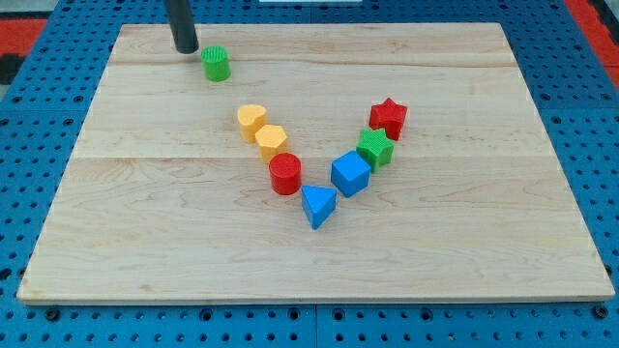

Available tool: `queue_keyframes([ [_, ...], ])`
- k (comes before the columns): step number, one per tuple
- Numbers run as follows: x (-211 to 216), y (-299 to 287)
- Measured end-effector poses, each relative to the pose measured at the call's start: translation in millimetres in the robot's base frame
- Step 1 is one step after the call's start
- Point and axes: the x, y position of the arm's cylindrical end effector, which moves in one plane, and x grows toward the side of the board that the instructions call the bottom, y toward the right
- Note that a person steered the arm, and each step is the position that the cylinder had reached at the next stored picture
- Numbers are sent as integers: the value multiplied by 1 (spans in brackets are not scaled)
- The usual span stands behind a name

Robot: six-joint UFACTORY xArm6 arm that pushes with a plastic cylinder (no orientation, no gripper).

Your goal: Place the green circle above to the yellow heart

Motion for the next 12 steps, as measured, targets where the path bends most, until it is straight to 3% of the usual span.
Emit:
queue_keyframes([
  [2,31,80],
  [3,28,70],
  [6,20,150],
  [9,70,140],
  [12,50,117],
])
